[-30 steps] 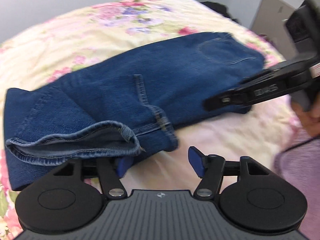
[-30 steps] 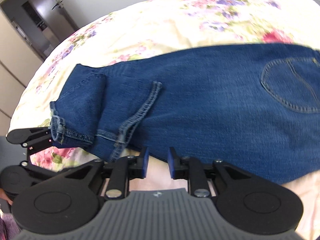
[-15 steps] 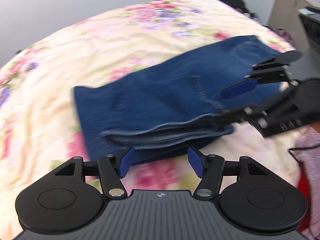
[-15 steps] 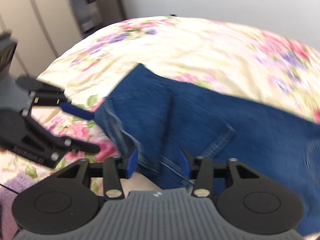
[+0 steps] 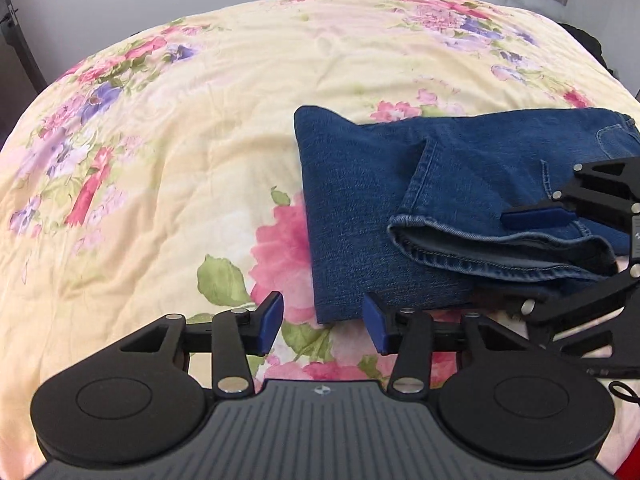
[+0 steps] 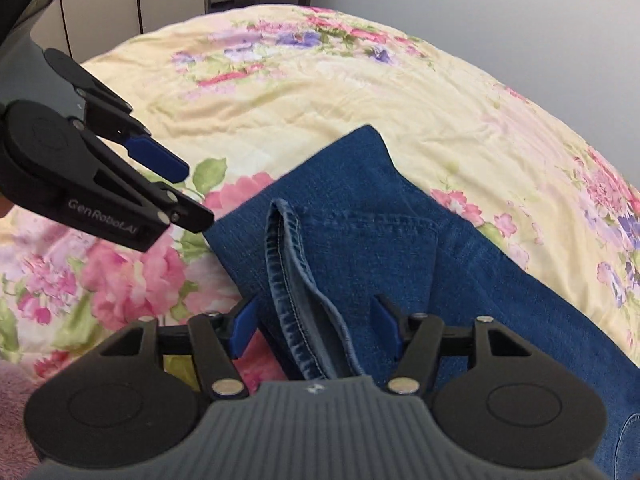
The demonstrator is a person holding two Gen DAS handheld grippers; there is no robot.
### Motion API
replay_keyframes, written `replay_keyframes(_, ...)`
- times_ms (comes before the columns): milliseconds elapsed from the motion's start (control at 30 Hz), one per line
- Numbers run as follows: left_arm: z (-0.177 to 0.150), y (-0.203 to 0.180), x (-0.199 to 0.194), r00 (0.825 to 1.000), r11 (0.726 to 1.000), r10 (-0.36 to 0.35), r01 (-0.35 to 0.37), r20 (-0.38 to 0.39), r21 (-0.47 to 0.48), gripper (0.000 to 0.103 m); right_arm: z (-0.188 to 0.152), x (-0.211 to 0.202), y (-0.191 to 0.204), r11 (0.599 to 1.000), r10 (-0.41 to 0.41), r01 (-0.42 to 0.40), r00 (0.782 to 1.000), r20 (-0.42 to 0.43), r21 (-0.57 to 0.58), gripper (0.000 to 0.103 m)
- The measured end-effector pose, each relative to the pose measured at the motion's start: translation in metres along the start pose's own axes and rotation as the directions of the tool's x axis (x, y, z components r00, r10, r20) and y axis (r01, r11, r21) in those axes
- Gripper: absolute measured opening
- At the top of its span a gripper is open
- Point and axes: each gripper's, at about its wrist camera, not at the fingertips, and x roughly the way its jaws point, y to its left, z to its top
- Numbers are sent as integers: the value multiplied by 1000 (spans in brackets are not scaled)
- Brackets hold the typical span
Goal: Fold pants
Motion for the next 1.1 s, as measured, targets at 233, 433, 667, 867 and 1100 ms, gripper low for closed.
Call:
replay_keyframes(233,-4,-6,4,1000,1000,2,-2,10,-24,54,-8,-17,-40,983,37,-44,999,38,180,17)
replay_keyframes(433,4,-21,-1,1000,1000,7,-6,30,-28,55,-29,-41,-98,920,-50,32,998,36,391,12)
replay_keyframes(667,13,-40,-3,999,1000,13,-13,36,-7,55,-86,-42,-161,816,-132,162,987,-93,556,14)
replay_keyframes(867,18,-50,0,999,1000,16,-15,39,-18,55,-125,-49,-189,750,-136,188,982,-131,634,15)
replay_keyframes(1100,21,-53,10,999,998,-13,16,44,-66,55,-137,-68,-201,691,-16,23,1000,-16,722,43)
